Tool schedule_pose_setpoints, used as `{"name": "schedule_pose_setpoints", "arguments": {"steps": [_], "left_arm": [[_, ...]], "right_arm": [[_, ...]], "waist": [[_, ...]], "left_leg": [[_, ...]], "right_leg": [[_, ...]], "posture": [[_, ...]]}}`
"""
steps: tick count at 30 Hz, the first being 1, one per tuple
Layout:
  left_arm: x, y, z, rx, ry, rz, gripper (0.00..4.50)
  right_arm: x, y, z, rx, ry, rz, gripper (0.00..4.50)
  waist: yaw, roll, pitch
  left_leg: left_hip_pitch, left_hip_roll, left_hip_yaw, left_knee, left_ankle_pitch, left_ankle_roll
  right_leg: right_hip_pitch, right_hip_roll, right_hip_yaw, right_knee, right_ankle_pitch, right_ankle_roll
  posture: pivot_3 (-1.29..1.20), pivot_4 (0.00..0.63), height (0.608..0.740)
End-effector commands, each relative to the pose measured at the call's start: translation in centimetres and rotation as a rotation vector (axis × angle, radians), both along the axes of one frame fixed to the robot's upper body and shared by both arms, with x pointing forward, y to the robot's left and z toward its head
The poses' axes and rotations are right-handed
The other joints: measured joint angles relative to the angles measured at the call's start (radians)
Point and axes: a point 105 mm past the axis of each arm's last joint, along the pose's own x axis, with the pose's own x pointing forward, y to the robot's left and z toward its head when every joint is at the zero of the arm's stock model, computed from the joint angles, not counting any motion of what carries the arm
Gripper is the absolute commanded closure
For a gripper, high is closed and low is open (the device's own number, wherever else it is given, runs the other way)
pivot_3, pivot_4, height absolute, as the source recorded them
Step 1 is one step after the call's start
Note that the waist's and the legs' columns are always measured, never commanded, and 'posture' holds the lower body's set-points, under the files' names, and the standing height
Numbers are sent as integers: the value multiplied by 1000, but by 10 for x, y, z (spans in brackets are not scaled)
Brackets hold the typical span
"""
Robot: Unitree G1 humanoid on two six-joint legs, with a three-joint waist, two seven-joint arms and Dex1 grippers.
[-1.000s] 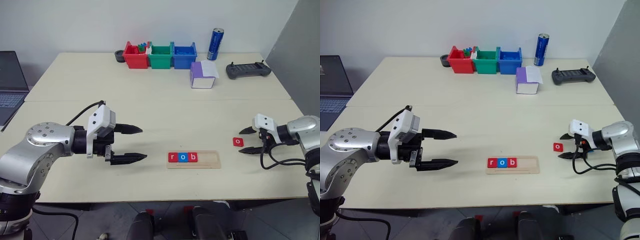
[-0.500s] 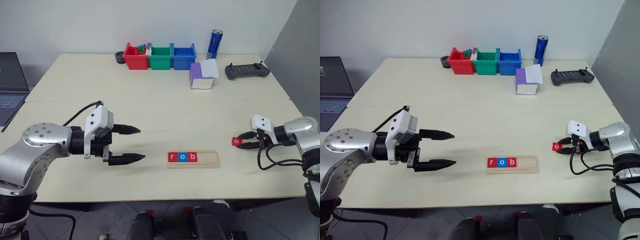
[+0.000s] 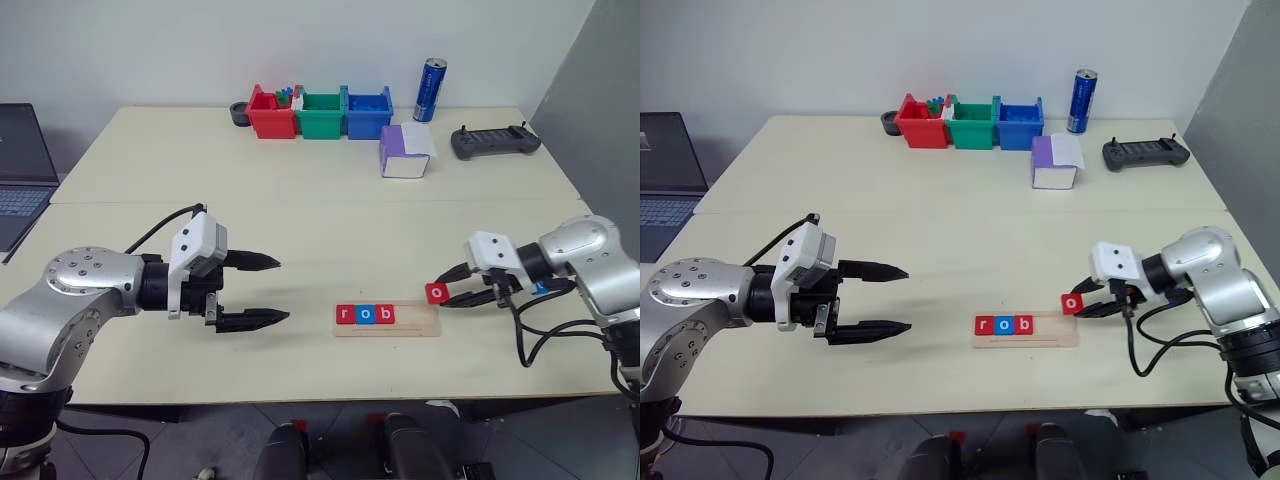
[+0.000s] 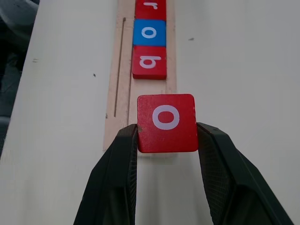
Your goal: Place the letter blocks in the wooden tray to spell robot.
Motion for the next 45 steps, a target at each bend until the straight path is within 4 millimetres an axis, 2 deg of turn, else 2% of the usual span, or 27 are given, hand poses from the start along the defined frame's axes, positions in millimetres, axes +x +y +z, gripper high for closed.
{"name": "schedule_pose_setpoints", "arguments": {"steps": [1,9,15,20,45], "left_arm": [[-3,3,11,18,-43,-10,0],[-9,6,7,41,-31,-3,0],[-11,13,1,78,-17,20,0],[-12,19,-1,107,-10,36,0],[-13,22,-4,125,-4,50,0]], "right_arm": [[-6,15,-1,3,7,37,3057],[-7,30,-22,6,55,36,3057],[2,25,-30,-14,52,-4,3057],[7,28,-34,-16,52,-2,3057],[14,30,-32,-42,8,9,3057]], "waist": [[1,0,0],[4,0,0],[6,0,0],[4,0,0],[5,0,0]], "left_leg": [[0,0,0,0,0,0],[-1,0,0,0,0,0],[-1,0,0,0,0,0],[-1,0,0,0,0,0],[-1,0,0,0,0,0]], "right_leg": [[0,0,0,0,0,0],[-1,0,0,-1,0,-1],[-1,0,0,-1,0,-1],[-1,0,0,0,0,-1],[-1,0,0,-1,0,-1]], "posture": [[0,150,740],[0,150,740],[0,150,740],[0,150,740],[0,150,740]]}}
